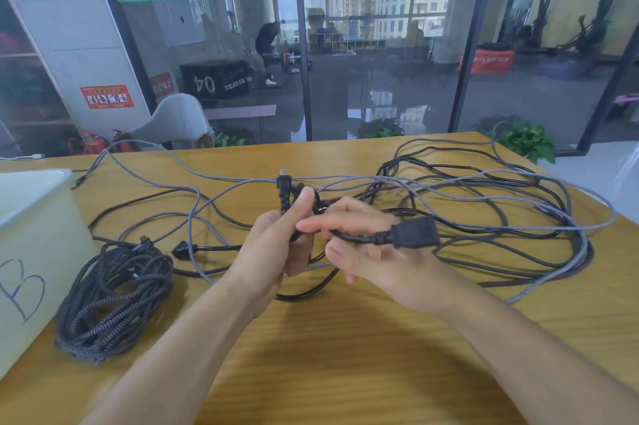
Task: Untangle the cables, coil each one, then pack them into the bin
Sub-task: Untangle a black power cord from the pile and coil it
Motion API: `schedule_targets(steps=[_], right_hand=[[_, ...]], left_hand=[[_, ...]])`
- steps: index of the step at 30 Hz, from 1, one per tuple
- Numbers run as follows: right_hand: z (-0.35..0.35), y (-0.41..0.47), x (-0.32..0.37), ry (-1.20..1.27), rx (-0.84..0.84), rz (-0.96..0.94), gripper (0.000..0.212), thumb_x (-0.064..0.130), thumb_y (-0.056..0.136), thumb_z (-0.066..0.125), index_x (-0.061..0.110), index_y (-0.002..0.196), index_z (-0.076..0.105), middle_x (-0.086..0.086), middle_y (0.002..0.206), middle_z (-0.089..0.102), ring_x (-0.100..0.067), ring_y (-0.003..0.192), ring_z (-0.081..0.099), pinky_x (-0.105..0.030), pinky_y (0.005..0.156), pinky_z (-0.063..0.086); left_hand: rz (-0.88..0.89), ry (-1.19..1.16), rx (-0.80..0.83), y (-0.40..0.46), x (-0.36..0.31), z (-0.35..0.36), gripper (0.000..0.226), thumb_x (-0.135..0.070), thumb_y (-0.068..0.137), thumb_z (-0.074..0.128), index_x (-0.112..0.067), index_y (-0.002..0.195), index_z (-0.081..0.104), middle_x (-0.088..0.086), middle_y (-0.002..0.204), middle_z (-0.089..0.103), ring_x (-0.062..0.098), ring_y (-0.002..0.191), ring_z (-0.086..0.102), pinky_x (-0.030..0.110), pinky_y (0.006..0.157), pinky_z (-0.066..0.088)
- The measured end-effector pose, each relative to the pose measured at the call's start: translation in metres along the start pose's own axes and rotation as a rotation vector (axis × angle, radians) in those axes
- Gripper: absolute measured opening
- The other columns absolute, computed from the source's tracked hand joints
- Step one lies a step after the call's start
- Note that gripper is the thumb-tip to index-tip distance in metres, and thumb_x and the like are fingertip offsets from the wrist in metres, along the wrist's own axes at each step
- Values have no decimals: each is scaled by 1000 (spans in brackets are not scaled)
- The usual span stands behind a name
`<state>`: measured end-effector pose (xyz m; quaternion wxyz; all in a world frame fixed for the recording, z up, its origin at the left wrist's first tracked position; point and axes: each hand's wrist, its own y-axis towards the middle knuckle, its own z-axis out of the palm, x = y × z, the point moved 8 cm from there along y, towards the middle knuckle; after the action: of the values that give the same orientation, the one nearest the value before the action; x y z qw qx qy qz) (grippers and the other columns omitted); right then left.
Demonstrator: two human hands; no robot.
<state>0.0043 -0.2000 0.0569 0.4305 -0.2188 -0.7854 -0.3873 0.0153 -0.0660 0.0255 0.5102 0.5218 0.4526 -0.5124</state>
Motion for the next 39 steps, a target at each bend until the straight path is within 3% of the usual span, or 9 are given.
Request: schedule_targets(steps=[5,8,12,16,21,27,33,36,39], right_hand=[[19,-4,1,25,154,2,43,23,97,68,27,140,64,-4,107,56,-21,97,60,-38,80,51],[14,-1,1,230,34,19,30,14,93,71,27,120,72,-3,98,67,-16,87,63,-29,68,50],[5,3,-2,257,-78,3,23,16,93,67,28,107,80,4,80,70,-15,65,54,-25,68,49],[-3,0,-6,274,-265,3,21,35,96,63,29,108,80,3,94,71,-13,74,57,-23,80,52],[-3,-2,-11,204,-407,54,20,27,99,59,14,106,72,25,93,67,12,86,59,-3,80,42],[-22,0,-14,255,-459,43,45,41,91,58,22,133,61,11,125,68,-3,121,61,-15,95,46],[-36,3,3,63,-266,-50,55,33,97,63,29,150,48,11,150,55,-12,142,49,-35,117,40],[-26,0,11,-161,-188,-143,57,52,102,54,28,153,46,6,136,63,-18,120,64,-34,104,48],[-14,-2,17,-289,-139,-186,41,48,104,52,25,136,62,11,92,69,-15,79,66,-25,73,48]], left_hand=[[35,-80,-162,0,-8,-18,35,-28,101,55,-15,69,53,2,59,16,22,56,11,23,43,21],[55,-118,-213,0,-12,-29,31,-25,103,48,-14,77,64,-3,48,18,17,46,14,29,47,15],[53,-151,-190,-1,-14,-28,33,-21,103,47,-19,71,50,-5,45,16,17,48,10,40,58,9],[91,-165,-115,-5,-18,-19,45,-35,99,60,-21,71,28,-5,45,17,17,47,9,34,54,12],[145,-168,-77,-8,-25,-13,44,-26,103,56,-21,65,35,-3,48,18,16,44,14,23,46,24],[142,-171,72,-9,-27,-8,40,-26,96,56,-22,64,32,0,50,13,17,44,11,24,43,21],[32,-125,415,-17,-17,20,37,-27,86,64,-22,58,40,-7,44,28,10,36,20,31,44,13],[-50,-54,594,-28,-7,42,39,-24,86,65,-19,60,35,-7,44,31,6,34,23,25,41,15],[-67,52,662,-35,-3,57,35,-27,85,65,-20,60,42,-10,44,32,6,35,24,26,42,15]])
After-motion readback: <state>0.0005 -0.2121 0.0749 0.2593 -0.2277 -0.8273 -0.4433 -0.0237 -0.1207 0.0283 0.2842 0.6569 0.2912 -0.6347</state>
